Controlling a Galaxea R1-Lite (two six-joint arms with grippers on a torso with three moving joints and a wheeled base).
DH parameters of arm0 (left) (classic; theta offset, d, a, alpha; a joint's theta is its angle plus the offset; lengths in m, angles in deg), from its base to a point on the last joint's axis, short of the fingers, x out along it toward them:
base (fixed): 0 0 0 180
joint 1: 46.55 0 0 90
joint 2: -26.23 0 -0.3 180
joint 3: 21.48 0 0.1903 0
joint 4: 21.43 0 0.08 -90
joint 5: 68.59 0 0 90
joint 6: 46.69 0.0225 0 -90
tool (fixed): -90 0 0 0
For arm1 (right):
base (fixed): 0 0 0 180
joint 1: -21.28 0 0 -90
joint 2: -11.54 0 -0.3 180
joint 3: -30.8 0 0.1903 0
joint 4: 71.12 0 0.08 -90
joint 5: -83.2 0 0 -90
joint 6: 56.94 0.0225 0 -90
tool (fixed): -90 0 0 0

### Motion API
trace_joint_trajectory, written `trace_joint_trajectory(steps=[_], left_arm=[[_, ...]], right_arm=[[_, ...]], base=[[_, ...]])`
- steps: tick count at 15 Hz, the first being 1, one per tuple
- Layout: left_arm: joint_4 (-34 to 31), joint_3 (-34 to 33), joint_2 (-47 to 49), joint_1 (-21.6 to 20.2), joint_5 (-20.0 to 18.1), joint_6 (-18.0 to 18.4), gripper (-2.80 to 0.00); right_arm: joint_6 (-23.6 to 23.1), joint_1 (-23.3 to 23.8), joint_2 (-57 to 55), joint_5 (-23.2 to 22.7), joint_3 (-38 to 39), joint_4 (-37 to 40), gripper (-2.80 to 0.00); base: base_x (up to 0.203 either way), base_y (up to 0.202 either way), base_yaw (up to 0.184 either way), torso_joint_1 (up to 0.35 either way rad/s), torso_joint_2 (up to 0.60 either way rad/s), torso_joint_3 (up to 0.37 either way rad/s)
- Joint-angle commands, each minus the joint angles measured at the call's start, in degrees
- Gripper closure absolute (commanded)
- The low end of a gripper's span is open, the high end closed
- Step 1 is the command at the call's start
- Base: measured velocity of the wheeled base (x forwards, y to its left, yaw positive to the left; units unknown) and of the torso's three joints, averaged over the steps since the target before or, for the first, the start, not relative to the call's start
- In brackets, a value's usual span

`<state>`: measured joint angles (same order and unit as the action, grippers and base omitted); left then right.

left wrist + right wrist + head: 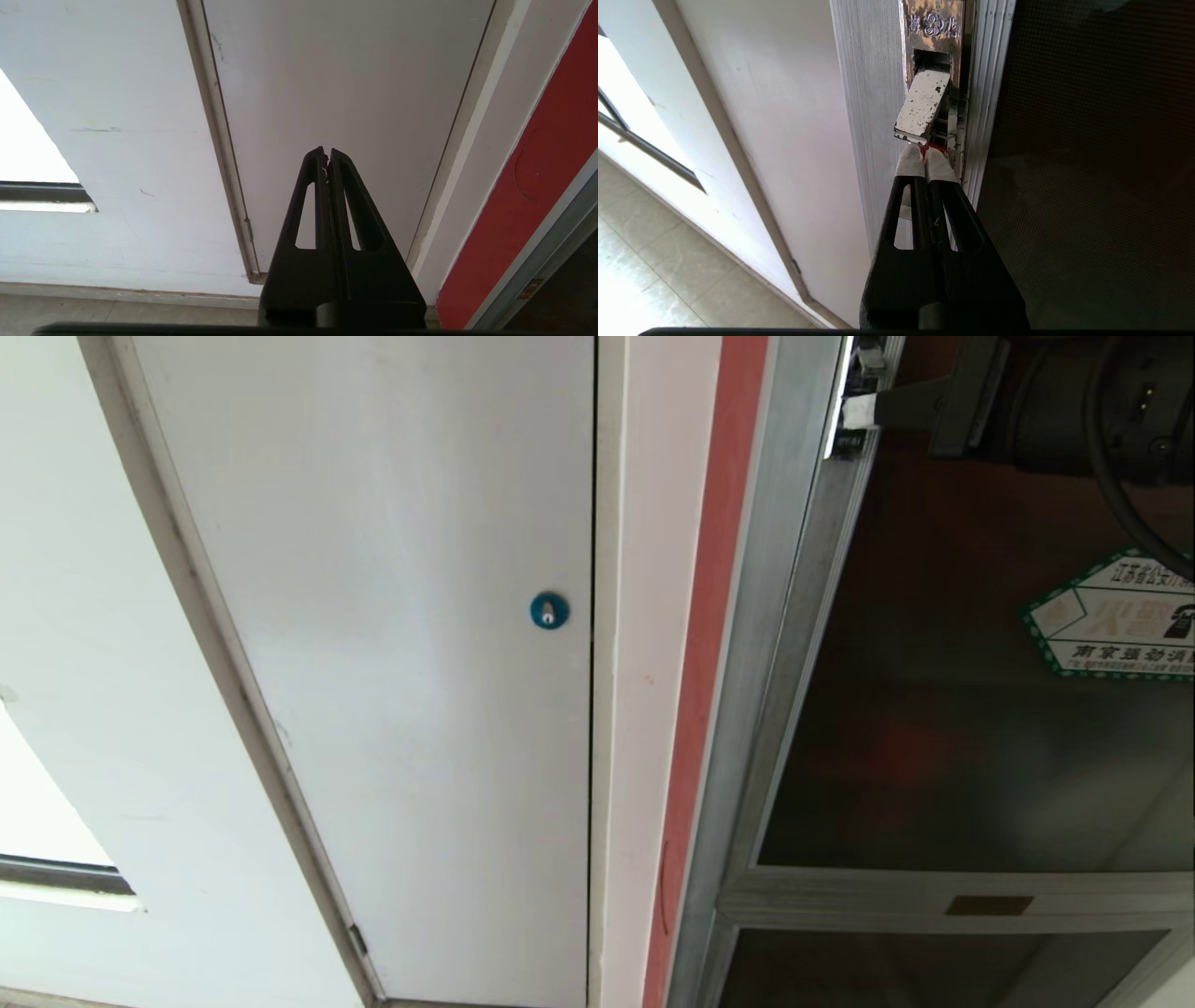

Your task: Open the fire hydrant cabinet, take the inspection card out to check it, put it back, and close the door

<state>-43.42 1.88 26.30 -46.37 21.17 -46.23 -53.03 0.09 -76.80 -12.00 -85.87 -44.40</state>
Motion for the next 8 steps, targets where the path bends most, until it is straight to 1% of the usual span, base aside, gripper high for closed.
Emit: trace_joint_trajectory(steps=[1,3,6,8], left_arm=[[0.0,-0.7,0.0,0.0,0.0,0.0,0.0],[0.0,-0.7,0.0,0.0,0.0,0.0,0.0],[0.0,-0.7,0.0,0.0,0.0,0.0,0.0],[0.0,-0.7,0.0,0.0,0.0,0.0,0.0]], right_arm=[[0.0,-0.1,0.7,0.0,0.4,0.1,0.0],[0.1,-0.3,2.0,-0.2,1.1,0.1,0.0],[0.2,-1.1,5.0,-0.5,4.4,0.2,0.0],[0.2,-2.9,7.6,-0.4,7.5,0.1,0.0]], base=[[0.0,0.0,0.0,0.0,0.0,0.0],[0.0,0.0,0.0,0.0,0.0,0.0],[0.0,0.0,0.0,0.0,0.0,0.0],[0.0,0.0,0.0,0.0,0.0,0.0]])
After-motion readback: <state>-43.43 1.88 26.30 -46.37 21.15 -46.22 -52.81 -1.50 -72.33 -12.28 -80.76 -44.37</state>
